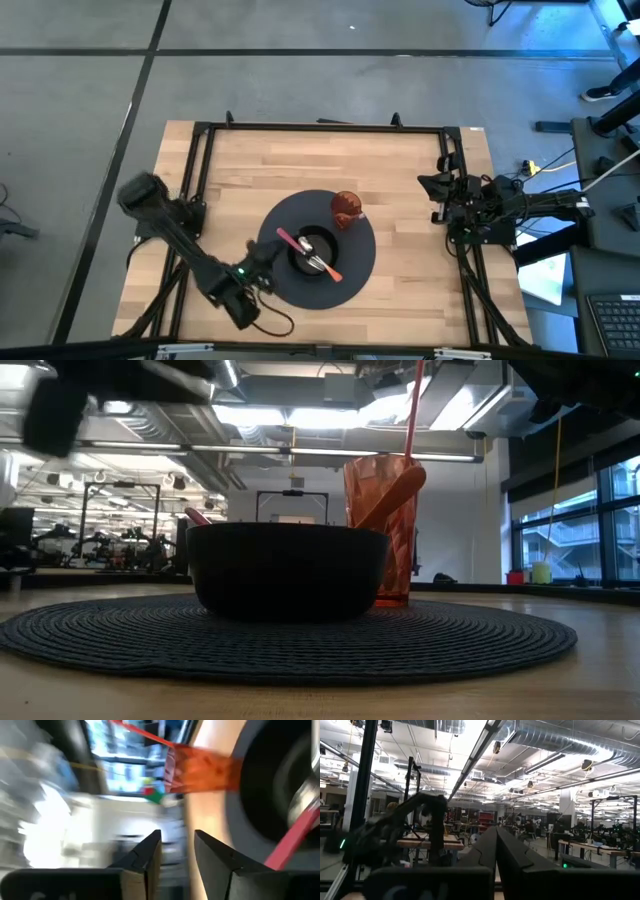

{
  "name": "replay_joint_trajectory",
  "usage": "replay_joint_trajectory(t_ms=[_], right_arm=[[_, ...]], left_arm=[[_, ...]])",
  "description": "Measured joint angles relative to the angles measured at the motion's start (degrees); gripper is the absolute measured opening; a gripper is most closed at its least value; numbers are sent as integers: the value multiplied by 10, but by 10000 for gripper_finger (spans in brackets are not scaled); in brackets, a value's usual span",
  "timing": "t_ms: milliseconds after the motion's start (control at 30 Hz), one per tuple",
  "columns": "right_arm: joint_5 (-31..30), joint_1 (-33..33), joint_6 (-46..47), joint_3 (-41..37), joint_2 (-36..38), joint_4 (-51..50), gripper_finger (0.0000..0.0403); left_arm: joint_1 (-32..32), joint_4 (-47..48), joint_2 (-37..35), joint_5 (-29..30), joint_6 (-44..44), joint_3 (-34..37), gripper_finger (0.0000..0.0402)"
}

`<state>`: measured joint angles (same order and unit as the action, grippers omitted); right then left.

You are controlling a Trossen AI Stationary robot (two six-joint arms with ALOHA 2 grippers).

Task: Pick & Place Utensil
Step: Return to Home Position

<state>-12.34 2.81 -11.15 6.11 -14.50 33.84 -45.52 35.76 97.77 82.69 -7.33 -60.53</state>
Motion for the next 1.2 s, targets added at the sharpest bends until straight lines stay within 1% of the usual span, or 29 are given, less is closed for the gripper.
replay_joint_trajectory(t_ms=[67, 133, 200, 267, 333, 367, 467, 600, 633, 700, 733, 833, 967, 1033, 1200], right_arm=[[2, 0, -2, 0, 0, -9, 10], [6, 0, -13, 0, 0, -17, 10], [5, 0, -15, 0, 0, -23, 10], [5, 0, -15, 0, 0, -27, 10], [5, 0, -12, 0, 0, -32, 10], [6, 0, -12, 0, 0, -36, 10], [9, 0, -12, 0, 0, -52, 10], [17, 0, -2, 0, 2, -69, 7], [22, 0, 7, 0, 5, -74, 5], [39, -1, 25, 0, 20, -87, 4], [52, -3, 30, 4, 30, -100, 4], [75, -11, 47, 19, 69, -157, 3], [75, -21, 67, 27, 125, -243, 2], [75, -24, 75, 27, 145, -263, 2], [101, -32, 77, 26, 141, -283, 1]], left_arm=[[7, 4, -61, -82, 47, -2, 102], [25, 2, -124, -187, 76, 4, 93], [46, -11, -187, -294, 83, 15, 86], [67, -48, -248, -380, 63, 39, 80], [89, -125, -310, -449, 18, 81, 74], [100, -167, -343, -472, -5, 107, 71], [138, -293, -441, -511, -51, 204, 59], [186, -438, -576, -534, -50, 344, 32], [193, -489, -607, -535, -44, 379, 23], [200, -585, -663, -539, -41, 430, 7], [199, -611, -693, -537, -46, 446, 5], [187, -602, -782, -508, -61, 461, 4], [155, -537, -864, -430, -79, 462, 3], [140, -511, -885, -380, -80, 462, 3], [111, -448, -899, -274, -108, 463, 3]])
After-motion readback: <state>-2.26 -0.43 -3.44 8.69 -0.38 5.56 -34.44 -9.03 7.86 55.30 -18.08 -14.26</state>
